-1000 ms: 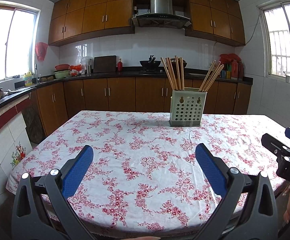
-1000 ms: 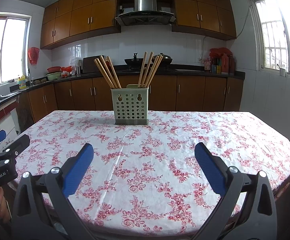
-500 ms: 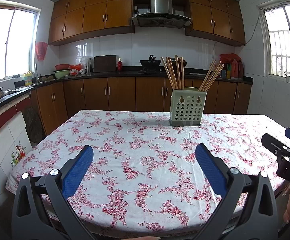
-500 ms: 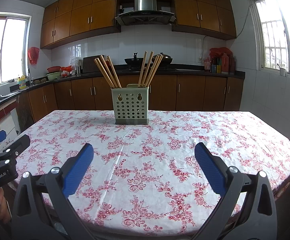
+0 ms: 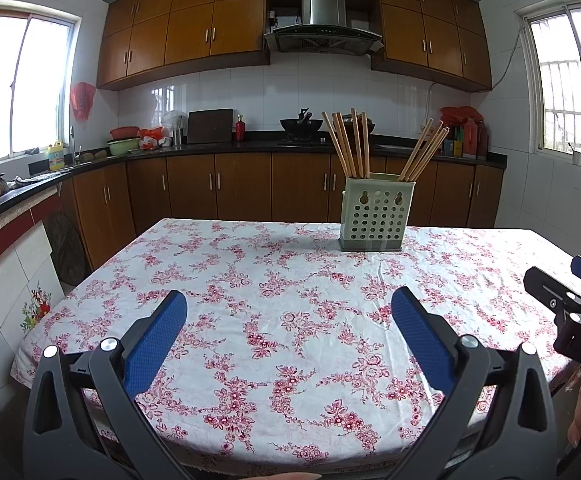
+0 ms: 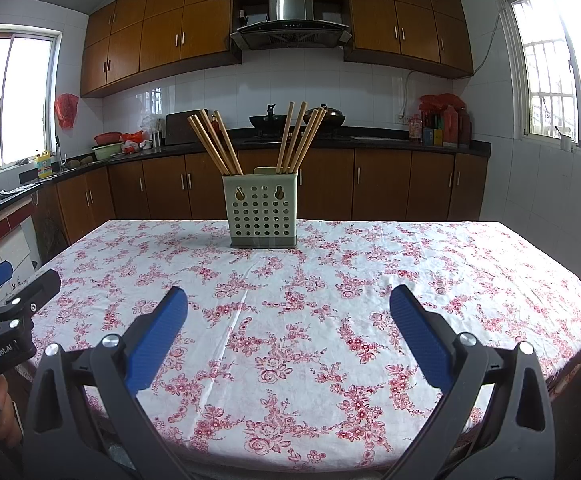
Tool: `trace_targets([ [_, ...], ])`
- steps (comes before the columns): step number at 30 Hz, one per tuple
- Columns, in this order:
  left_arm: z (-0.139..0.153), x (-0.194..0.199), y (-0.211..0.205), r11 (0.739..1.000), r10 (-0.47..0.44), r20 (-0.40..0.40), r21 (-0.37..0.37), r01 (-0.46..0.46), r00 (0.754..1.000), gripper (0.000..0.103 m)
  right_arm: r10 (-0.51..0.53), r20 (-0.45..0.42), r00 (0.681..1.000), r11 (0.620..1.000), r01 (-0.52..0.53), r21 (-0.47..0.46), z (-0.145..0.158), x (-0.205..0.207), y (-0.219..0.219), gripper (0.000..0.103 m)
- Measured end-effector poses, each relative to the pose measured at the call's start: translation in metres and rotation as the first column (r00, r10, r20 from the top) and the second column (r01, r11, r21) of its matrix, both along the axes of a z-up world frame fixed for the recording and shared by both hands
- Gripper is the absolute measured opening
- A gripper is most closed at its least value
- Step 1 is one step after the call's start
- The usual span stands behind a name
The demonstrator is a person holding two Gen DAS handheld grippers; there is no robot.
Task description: Organize utensils
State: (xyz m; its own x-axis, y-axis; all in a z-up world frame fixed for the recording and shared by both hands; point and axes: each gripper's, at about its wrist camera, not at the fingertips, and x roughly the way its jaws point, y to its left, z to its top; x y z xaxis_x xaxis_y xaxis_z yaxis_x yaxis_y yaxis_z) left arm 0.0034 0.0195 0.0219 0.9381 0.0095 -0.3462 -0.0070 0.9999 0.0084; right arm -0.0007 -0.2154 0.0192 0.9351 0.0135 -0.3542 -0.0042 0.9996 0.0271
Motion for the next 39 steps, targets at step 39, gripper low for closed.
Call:
trace_targets([
  [39, -0.0064, -0.0001, 0.0056, 1.000, 0.004, -0.011, -0.008, -0.004, 1.000, 0.101, -0.001, -0.003, 1.000, 1.000, 0.001, 0.003, 0.0002, 0.0002, -0.0001, 0.099],
])
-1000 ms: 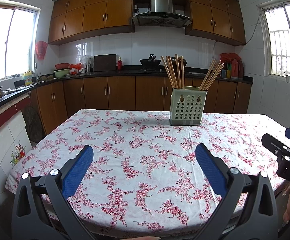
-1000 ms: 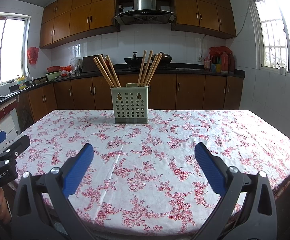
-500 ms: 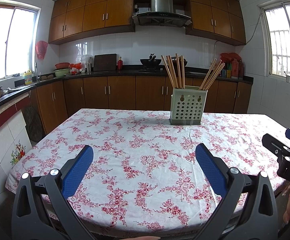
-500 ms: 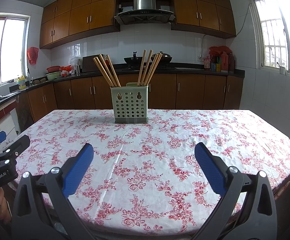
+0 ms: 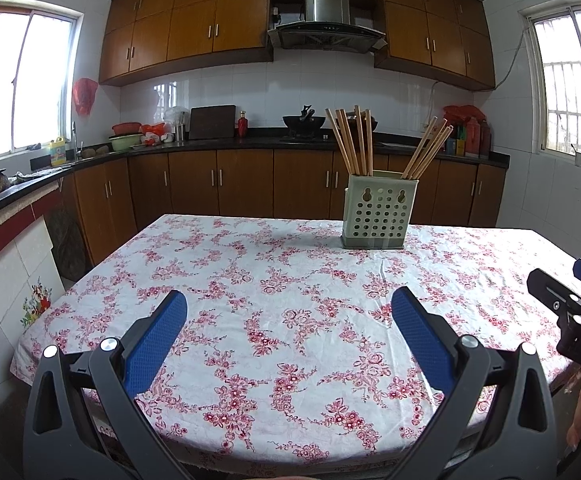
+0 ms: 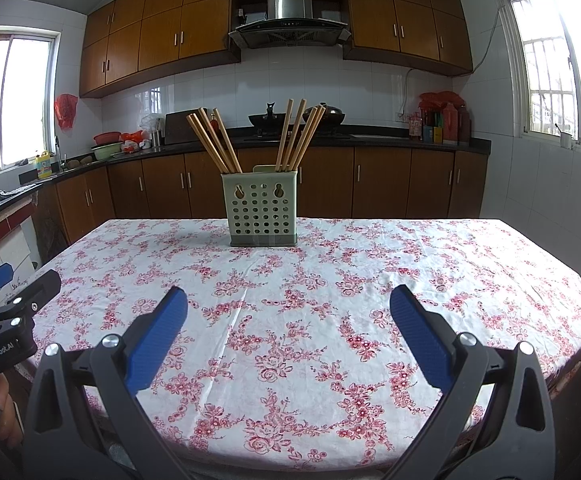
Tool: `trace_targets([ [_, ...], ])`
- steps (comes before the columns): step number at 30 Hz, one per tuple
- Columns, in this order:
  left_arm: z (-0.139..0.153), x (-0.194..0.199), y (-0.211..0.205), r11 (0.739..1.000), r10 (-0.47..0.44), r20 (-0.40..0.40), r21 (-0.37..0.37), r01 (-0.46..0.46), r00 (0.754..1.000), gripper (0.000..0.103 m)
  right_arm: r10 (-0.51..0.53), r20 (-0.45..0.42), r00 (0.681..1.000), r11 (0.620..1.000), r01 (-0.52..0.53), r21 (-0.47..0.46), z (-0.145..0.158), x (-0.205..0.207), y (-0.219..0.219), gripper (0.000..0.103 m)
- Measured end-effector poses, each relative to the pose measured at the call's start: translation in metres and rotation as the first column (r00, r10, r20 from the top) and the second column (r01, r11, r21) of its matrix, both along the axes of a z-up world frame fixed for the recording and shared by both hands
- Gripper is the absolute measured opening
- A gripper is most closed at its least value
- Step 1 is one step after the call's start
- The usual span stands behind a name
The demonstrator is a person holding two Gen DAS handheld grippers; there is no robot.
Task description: Organize utensils
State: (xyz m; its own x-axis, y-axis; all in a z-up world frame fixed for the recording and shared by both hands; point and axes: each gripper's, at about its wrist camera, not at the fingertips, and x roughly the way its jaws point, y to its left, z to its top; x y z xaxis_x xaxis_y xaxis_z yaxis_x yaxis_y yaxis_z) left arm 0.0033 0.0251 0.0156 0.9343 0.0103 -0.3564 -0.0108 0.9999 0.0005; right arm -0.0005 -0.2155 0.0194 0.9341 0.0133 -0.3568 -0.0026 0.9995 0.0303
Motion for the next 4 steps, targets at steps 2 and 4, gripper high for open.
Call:
trace_targets([
  [2, -0.0004, -0.0009, 0.0002, 1.000, 0.000, -0.002, -0.002, 0.000, 1.000, 0.101, 0.000, 0.000, 1.000, 1.000, 0.000, 0.000, 0.0004, 0.0001, -0.0002, 0.099],
  [4, 0.0002, -0.0006, 0.0004, 1.000, -0.001, -0.002, -0.001, 0.001, 1.000, 0.101, 0.000, 0.000, 1.000, 1.000, 0.000, 0.000, 0.0002, -0.0002, -0.0001, 0.099],
])
